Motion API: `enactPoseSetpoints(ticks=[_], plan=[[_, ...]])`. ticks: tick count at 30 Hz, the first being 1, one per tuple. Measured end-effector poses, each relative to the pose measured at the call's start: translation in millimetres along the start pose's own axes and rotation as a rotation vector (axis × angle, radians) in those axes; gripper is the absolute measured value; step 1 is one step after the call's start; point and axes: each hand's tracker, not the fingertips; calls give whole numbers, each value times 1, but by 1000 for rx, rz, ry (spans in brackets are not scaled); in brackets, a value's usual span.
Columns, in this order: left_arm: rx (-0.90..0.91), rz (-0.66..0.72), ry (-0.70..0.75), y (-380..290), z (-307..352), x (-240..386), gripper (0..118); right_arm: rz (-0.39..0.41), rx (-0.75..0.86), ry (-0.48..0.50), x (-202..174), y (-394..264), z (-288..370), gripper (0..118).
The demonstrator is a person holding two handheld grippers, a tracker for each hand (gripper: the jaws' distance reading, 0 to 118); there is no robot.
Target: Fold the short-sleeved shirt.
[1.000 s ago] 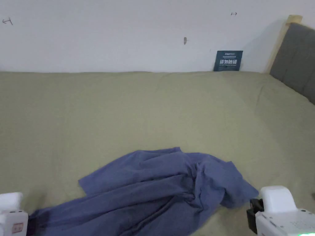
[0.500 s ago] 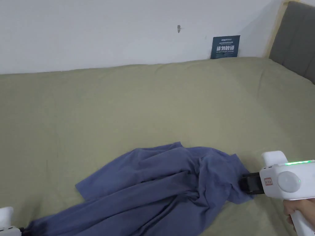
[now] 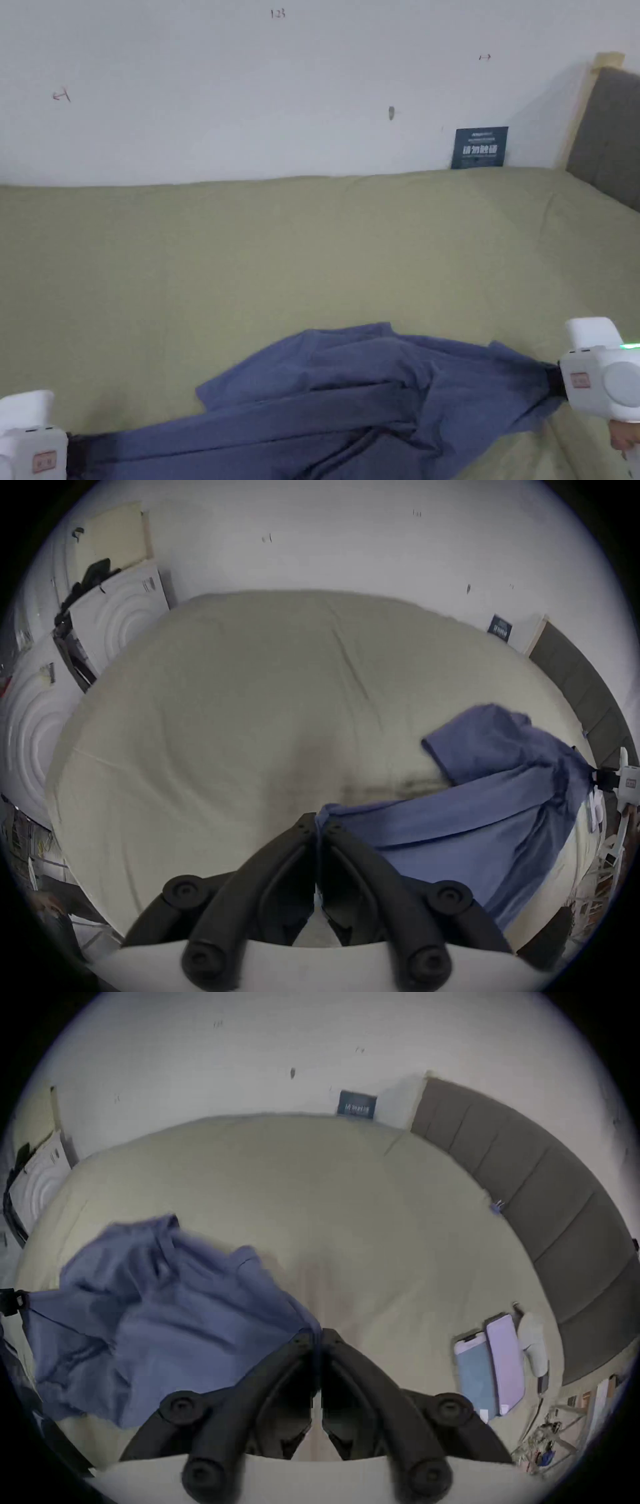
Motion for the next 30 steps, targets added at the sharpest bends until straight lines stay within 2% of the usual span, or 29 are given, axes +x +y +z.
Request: enactPoseSetpoints(ticks=[3,6,9,14,16,19,24,27,30], plan=[[88,0,21,18,44,-15,1,-53,75,28,16,18,41,2],[173,11,50,40,85,-28,1,-66,144,50,20,38,84,2],[253,1,92,64,119,-36,1,-33,230,41,15,60,118,2],[327,1,127,109,156,-42,1,46,332,-31,6,109,155,2],[346,-6,151,131,165,-42,1,54,353,-59,6,132,162,2],[385,40,174,164,173,-45,1,42,394,-79,7,165,174,2],[426,37,212,211,167,-38,1,13,427,-86,4,221,171,2],[445,44,231,241,153,-32,1,68,435,-149,-12,252,158,2],[465,80,252,262,134,-26,1,67,443,-165,-23,274,139,2]])
